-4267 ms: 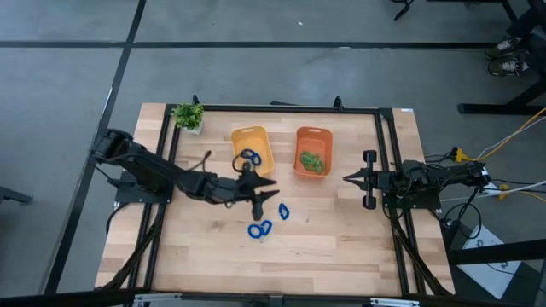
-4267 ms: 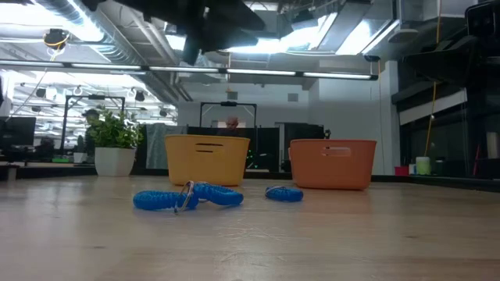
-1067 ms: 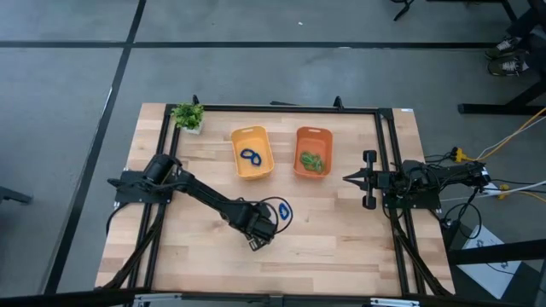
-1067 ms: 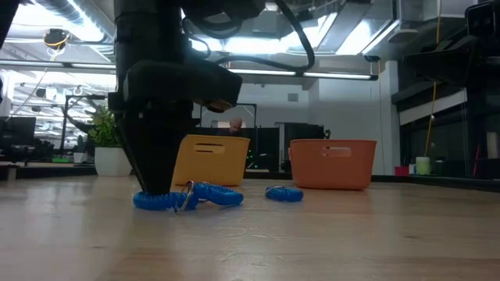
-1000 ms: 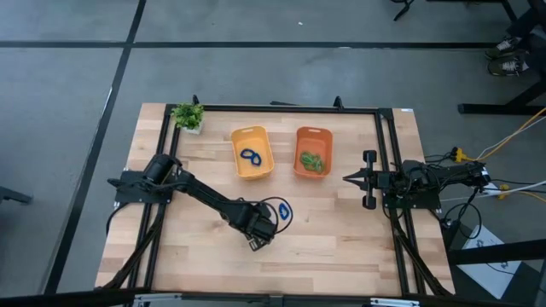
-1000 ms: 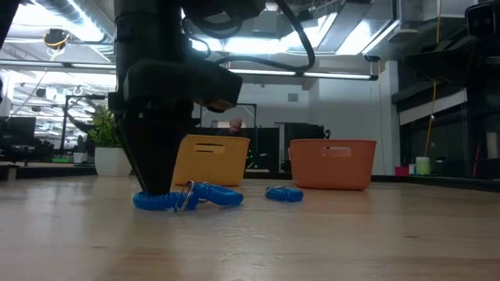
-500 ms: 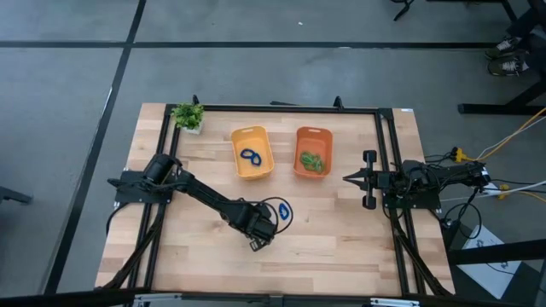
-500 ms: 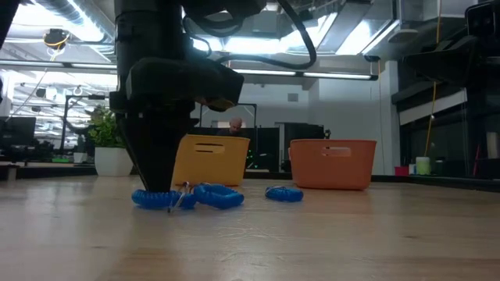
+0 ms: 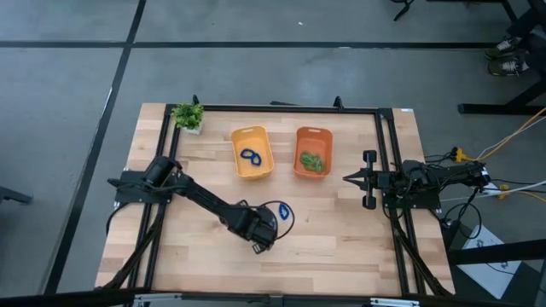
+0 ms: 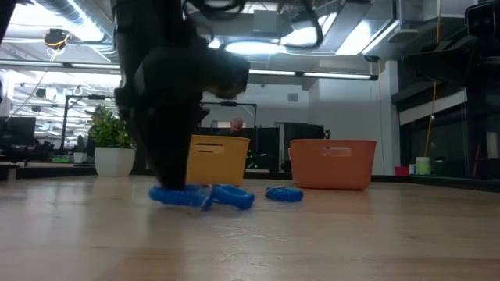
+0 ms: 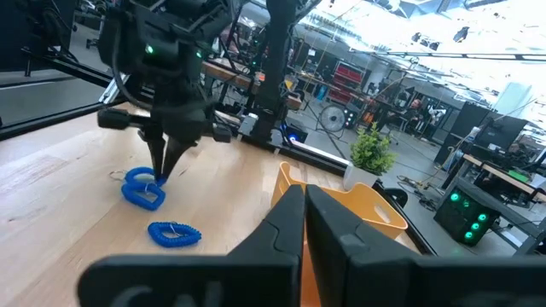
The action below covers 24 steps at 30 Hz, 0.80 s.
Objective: Sort spring keychains
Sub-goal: Put the blue spring keychain into the yellow bin
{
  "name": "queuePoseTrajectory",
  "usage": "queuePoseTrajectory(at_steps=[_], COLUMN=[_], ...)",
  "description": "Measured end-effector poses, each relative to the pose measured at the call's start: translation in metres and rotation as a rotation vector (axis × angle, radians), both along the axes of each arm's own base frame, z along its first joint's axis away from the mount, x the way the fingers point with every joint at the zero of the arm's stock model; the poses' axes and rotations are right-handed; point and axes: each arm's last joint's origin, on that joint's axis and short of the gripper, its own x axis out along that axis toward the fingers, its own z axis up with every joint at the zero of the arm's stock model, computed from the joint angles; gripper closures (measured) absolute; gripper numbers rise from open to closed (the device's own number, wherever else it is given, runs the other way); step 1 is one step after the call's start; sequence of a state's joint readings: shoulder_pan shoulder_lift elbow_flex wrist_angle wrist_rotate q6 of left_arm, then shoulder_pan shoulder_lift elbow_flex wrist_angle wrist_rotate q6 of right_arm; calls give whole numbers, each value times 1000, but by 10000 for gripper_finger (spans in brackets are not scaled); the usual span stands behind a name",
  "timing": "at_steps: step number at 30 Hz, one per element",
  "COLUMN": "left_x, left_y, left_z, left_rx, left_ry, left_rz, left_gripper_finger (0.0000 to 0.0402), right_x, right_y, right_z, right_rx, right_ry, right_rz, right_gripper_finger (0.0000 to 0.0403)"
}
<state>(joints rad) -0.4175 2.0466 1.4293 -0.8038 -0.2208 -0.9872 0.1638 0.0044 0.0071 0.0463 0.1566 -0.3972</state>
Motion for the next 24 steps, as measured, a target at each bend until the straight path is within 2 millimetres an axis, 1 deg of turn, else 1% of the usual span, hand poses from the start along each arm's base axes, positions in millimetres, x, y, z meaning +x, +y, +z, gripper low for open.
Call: queuePoseTrajectory(at_steps=[3,12,17,24], left_x=[4,13,20,33], left_y=[-4,-5,-3,1], left_z=[7,22,32,46], left_rx=[17,81,102,140], left_ry=[-38,-123,-160,-259], left_rz=[-5,9,-2,-13], left_gripper_finger=[384,384,384,384], right_x=[0,0,0,0], right_y=[0,0,0,0], right_z=[0,0,0,0], right_rx=[0,0,0,0], right_ry=[0,0,0,0], right_rz=[0,0,0,0], right_gripper_finger=[387,387,387,387])
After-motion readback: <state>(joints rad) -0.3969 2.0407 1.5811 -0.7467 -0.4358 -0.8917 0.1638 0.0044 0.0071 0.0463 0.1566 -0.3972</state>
